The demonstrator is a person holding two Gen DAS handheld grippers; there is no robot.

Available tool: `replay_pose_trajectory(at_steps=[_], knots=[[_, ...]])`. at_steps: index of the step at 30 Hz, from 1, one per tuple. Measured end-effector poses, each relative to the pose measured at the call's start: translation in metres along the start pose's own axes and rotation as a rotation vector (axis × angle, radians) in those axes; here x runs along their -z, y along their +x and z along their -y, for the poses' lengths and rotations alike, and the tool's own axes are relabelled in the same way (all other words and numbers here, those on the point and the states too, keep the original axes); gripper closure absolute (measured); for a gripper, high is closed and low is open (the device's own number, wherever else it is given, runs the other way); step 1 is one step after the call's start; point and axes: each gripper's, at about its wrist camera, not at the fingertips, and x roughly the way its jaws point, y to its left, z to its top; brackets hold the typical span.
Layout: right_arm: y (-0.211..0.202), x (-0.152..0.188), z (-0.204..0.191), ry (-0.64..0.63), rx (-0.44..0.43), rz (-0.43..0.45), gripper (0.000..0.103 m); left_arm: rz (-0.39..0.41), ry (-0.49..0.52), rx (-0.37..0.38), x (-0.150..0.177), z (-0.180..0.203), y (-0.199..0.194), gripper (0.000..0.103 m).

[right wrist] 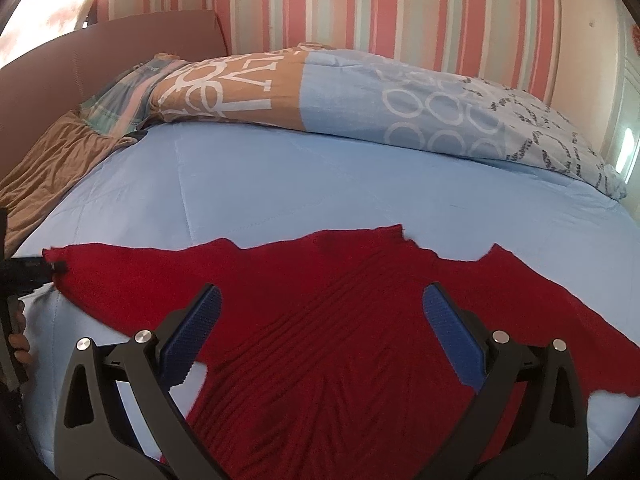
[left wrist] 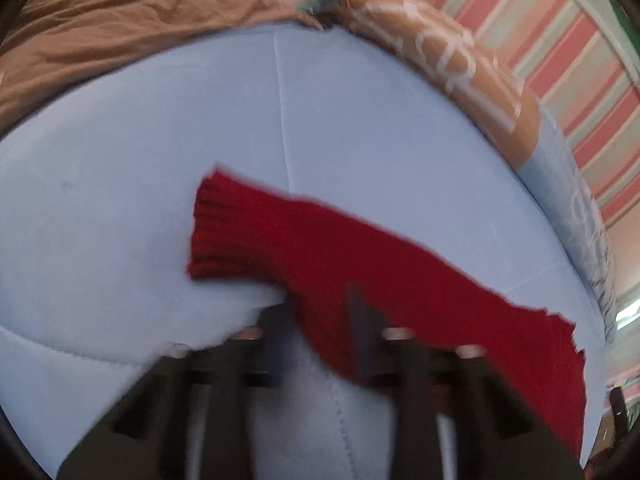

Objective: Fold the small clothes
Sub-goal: 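Lift the sleeve with the left tool and fold it across the sweater body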

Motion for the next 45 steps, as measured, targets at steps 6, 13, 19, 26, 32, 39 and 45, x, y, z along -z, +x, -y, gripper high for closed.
replay_pose_trajectory(at_steps=[6, 13, 19, 26, 32, 39, 45], knots=[[-0.011, 0.001, 0.012, 0.017, 0.015, -0.004, 0.003, 0.054, 0.043, -0.028, 0.006, 0.018, -0.014, 0.092], [-0.028, 0.000, 0.035, 0.042, 0.028, 0.003, 0.003, 0.119, 0.177, 0.023, 0.020, 0.083, -0.051, 0.092], [-0.053, 0.003, 0.071, 0.062, 0.072, 0.022, 0.003, 0.077, 0.238, 0.162, 0.044, 0.171, -0.052, 0.092], [-0.069, 0.014, 0.139, 0.108, 0.143, 0.006, 0.003, -0.015, 0.346, 0.328, 0.104, 0.297, -0.033, 0.092], [-0.080, 0.026, 0.191, 0.132, 0.189, -0.003, 0.004, -0.097, 0.428, 0.381, 0.147, 0.375, -0.008, 0.092], [-0.084, 0.050, 0.256, 0.201, 0.253, -0.031, 0.004, -0.190, 0.541, 0.423, 0.211, 0.460, 0.019, 0.092], [-0.090, 0.067, 0.293, 0.253, 0.276, -0.055, 0.004, -0.243, 0.660, 0.333, 0.258, 0.494, 0.045, 0.088]])
